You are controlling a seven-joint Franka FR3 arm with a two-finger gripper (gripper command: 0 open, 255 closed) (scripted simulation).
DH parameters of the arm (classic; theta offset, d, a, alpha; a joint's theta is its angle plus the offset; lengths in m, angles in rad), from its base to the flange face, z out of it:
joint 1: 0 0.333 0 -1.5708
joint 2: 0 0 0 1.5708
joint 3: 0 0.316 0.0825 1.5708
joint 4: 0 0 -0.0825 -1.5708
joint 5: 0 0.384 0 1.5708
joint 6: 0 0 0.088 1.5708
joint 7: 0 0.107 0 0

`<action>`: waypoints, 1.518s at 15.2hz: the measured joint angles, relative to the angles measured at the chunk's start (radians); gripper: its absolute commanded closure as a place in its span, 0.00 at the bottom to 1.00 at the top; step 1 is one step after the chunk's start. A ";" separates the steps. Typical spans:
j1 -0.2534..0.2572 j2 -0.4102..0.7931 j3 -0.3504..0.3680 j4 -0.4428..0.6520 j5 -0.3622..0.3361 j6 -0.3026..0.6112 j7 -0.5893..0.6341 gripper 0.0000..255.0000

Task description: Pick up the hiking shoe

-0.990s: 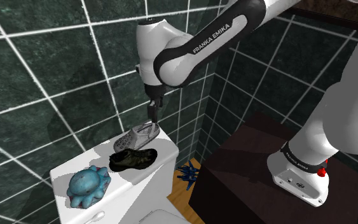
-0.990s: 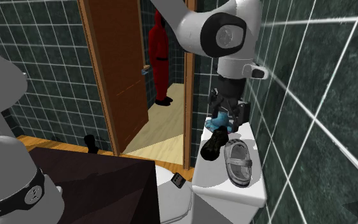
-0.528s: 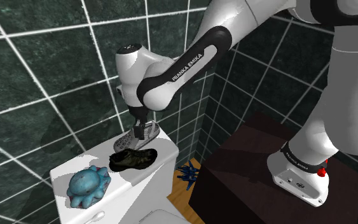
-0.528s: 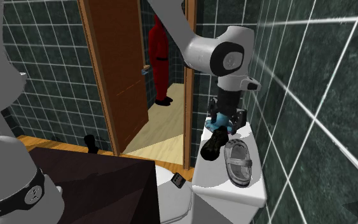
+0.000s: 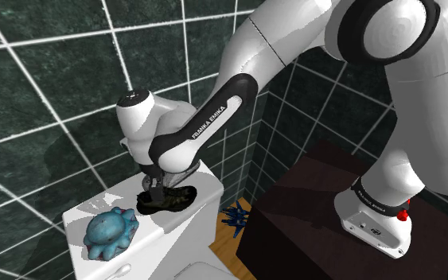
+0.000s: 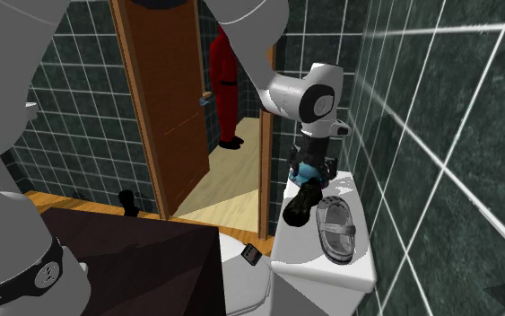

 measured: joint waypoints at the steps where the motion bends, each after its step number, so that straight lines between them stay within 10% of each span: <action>1: 0.004 0.012 -0.001 0.008 -0.004 0.005 -0.002 0.00; 8: 0.024 0.087 -0.021 0.033 -0.027 0.054 0.006 0.00; 9: 0.024 0.091 -0.023 0.033 -0.028 0.058 0.006 1.00; 23: 0.017 0.064 -0.014 0.025 -0.020 0.038 0.002 1.00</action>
